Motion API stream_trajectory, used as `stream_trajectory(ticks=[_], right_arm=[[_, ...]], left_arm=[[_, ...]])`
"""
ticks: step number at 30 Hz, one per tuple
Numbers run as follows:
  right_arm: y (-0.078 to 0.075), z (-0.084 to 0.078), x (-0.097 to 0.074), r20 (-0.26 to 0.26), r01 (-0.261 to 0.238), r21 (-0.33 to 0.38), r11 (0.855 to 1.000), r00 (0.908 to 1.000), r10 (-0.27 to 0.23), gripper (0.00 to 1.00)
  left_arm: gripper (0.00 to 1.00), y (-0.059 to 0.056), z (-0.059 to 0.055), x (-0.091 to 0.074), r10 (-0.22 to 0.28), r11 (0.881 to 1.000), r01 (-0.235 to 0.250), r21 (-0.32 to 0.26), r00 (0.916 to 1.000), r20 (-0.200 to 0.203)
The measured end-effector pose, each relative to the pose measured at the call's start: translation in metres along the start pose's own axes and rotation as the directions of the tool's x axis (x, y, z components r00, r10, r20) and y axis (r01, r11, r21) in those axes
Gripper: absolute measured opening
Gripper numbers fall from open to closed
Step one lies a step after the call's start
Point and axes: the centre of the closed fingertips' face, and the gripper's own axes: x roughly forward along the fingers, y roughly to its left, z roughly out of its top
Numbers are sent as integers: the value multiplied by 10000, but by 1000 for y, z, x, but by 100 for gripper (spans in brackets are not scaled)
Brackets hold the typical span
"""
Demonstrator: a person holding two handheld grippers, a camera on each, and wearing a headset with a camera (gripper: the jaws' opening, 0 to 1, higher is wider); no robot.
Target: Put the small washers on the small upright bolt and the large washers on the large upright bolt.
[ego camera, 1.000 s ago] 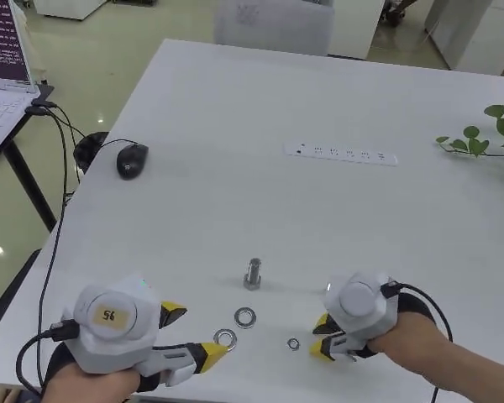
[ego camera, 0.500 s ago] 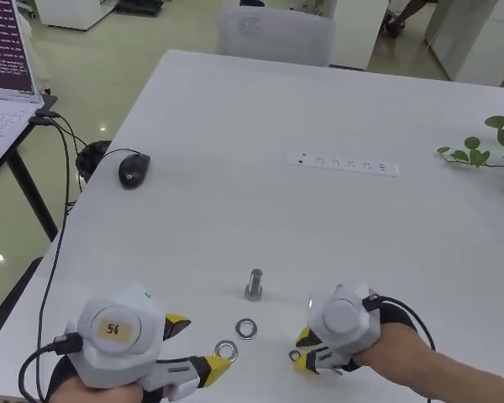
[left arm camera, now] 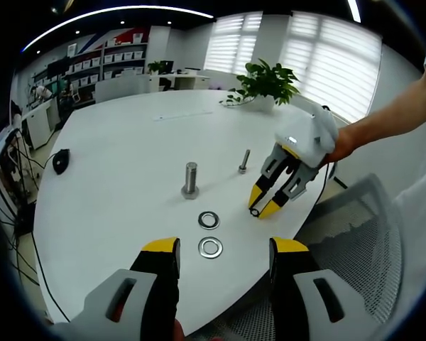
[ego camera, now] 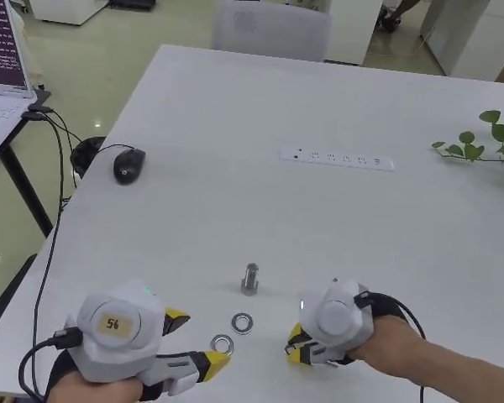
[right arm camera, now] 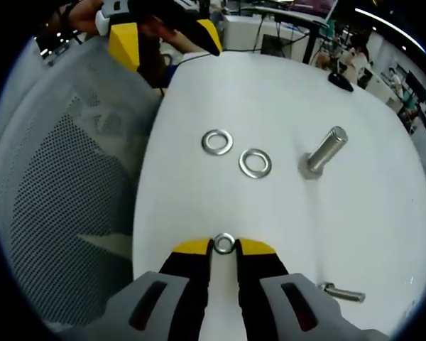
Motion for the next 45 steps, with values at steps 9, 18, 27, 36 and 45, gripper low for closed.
stream_trajectory(ticks=[9, 18, 27, 36, 45], right_arm=[[0, -4, -2, -583, -246, -641, 9976, 9981, 209, 15], [1, -6, -3, -974, -544, -1118, 9922, 9943, 435, 15], [2, -9, -4, -1303, -759, -1470, 9862, 9899, 567, 17], [1, -9, -5, -1078, -558, -1405, 9885, 9933, 407, 14], [-2, -12, -7, 69, 162, 1143, 9933, 9998, -171, 13]], left_arm=[[50, 6, -5, -7, 180, 9998, -180, -110, 9998, -24], [50, 6, -2, -5, 181, 9998, -181, -116, 9998, 6], [50, 5, -2, -4, 126, 9999, -126, -69, 9999, -19], [49, 5, -1, -2, 113, 9999, -113, -70, 9999, -14], [49, 6, 0, -5, 184, 9997, -183, -134, 9998, 54]])
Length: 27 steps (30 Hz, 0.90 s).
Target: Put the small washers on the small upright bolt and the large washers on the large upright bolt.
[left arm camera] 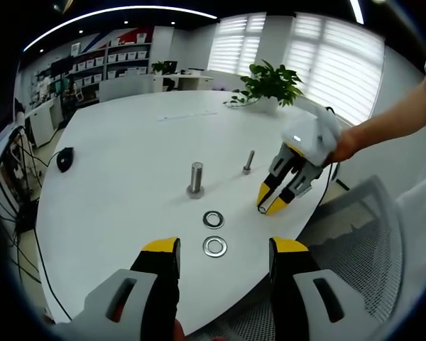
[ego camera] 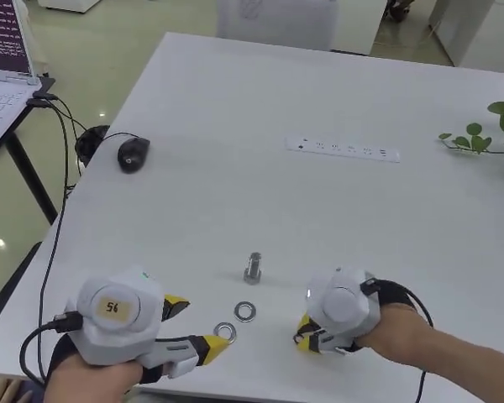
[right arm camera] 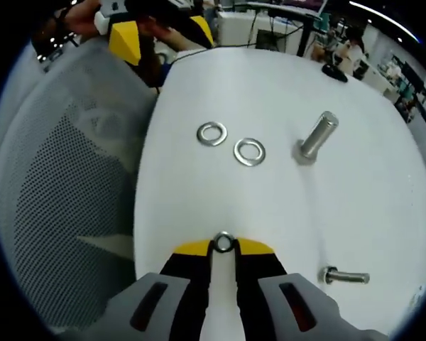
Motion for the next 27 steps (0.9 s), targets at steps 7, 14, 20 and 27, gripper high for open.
stream_trajectory(ticks=[7, 14, 20, 27], right_arm=[[-3, -3, -7, 626, 235, 1323, 9909, 9975, -320, 13], [-5, -12, -18, 741, 546, 1822, 9818, 9949, -690, 13], [-19, -19, -37, 779, 1112, 2127, 9708, 9884, -1302, 13], [-47, -29, -63, 826, 1827, 2752, 9439, 9737, -2125, 13]], left_arm=[[49, 3, -4, -2, 46, 10000, -46, -18, 10000, -66], [49, 0, -2, 1, -36, 10000, 36, 28, 10000, -59], [49, 0, 1, 2, -63, 10000, 63, 69, 10000, -17], [49, -1, 2, 2, -121, 9999, 122, 112, 9999, -31]])
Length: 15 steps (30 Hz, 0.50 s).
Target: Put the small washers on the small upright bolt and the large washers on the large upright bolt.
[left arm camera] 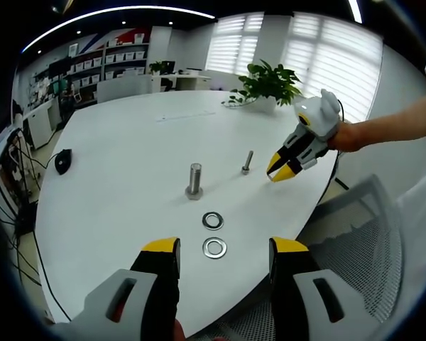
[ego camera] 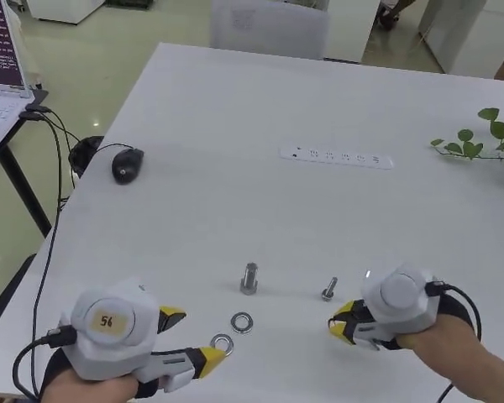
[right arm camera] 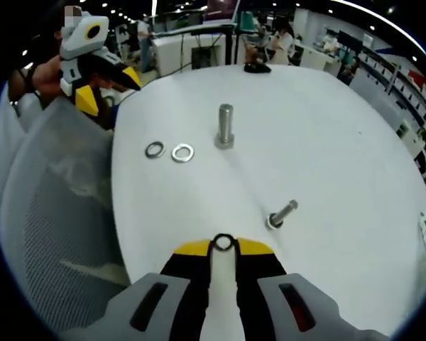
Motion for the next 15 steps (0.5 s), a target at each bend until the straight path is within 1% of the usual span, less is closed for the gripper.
stream_trajectory(ticks=[4, 6, 9, 12, 15], right_arm=[[-16, 2, -7, 73, 343, 215, 9992, 9994, -345, 13], [-23, 6, -11, 147, 467, 258, 9986, 9988, -471, 13], [-32, 11, -14, 168, 599, 105, 9981, 9981, -601, 13], [-39, 19, -17, 210, 698, -69, 9975, 9974, -696, 13], [-45, 24, -16, 175, 716, -260, 9971, 9973, -712, 13]], left_arm=[[49, -1, 1, 1, -38, 10000, 38, 27, 10000, -3], [50, -1, 1, 2, -38, 10000, 38, 42, 10000, 9], [50, 0, 2, 2, -27, 10000, 27, 29, 10000, 32], [50, 1, 3, 2, 4, 10000, -4, 7, 10000, 52], [50, 1, 3, 1, 31, 10000, -31, -24, 10000, 62]])
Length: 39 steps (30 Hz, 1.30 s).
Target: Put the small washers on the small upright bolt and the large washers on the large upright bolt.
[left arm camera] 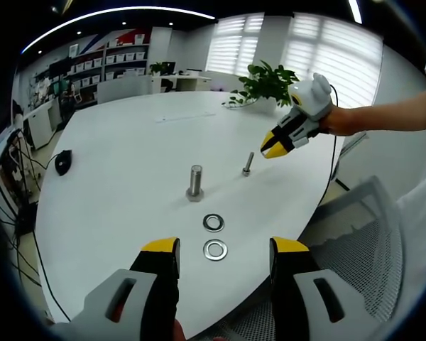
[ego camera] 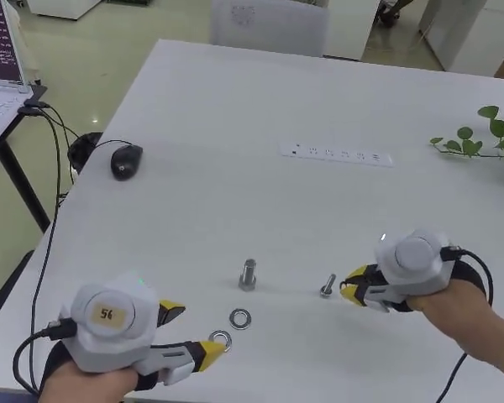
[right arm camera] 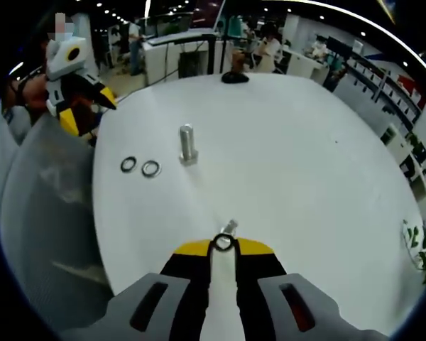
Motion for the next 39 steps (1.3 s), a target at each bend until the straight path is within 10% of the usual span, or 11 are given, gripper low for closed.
stream_trajectory(ticks=[39], right_arm=[[-5, 7, 18, -1794, -1080, -2261, 9681, 9815, 676, 13]], left_arm=[[50, 6, -4, -4, 146, 9998, -146, -167, 9999, 6]])
